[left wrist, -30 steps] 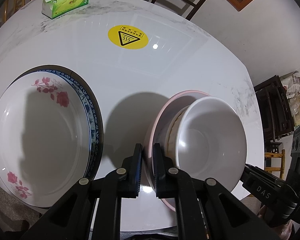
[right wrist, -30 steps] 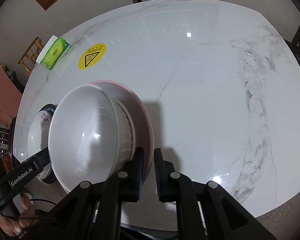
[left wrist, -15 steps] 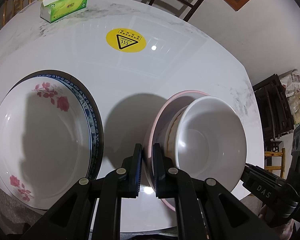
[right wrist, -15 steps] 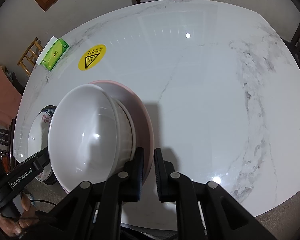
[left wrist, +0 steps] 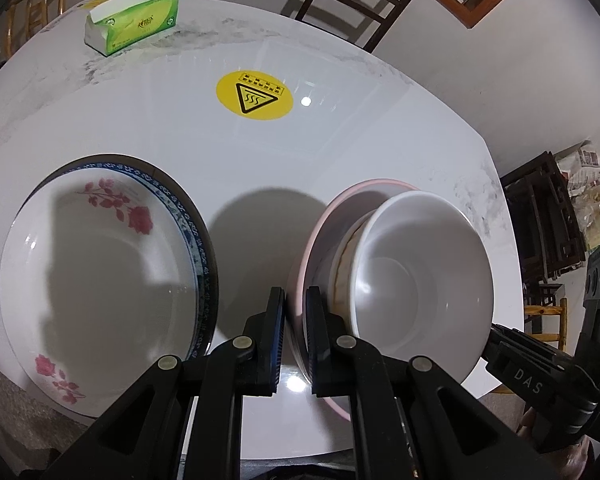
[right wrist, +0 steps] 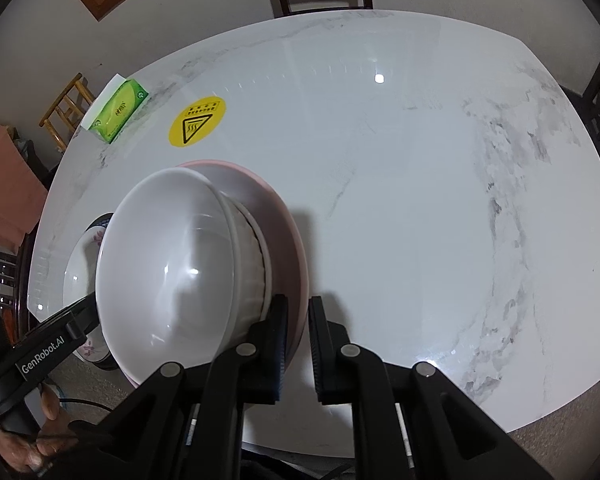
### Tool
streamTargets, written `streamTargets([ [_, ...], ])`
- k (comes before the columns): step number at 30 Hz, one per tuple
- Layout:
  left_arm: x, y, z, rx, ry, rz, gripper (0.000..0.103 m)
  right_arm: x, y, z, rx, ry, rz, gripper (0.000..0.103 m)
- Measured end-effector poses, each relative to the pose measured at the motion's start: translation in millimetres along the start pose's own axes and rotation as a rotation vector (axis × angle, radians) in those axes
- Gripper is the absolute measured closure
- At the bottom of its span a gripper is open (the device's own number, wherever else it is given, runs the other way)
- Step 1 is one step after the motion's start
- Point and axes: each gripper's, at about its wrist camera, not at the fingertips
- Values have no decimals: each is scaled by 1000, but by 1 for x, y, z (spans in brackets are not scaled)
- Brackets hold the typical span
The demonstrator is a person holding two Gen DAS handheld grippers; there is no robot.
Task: Organize plates and bowls
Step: 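Carry the nested bowls with both tools over the plate stack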
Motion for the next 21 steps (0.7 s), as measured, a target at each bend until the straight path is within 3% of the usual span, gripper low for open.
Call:
streamTargets([
  [21,-14,-58,-33,-41,-38,76,97,-21,-24,-68,-34,-106,38,92],
])
Point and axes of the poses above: each gripper's, at about its wrist camera, not at the fingertips, and y roughly the way its jaws point, z to its right, x to its underside, and after that the axes turned 9 degrees about x, right-handed
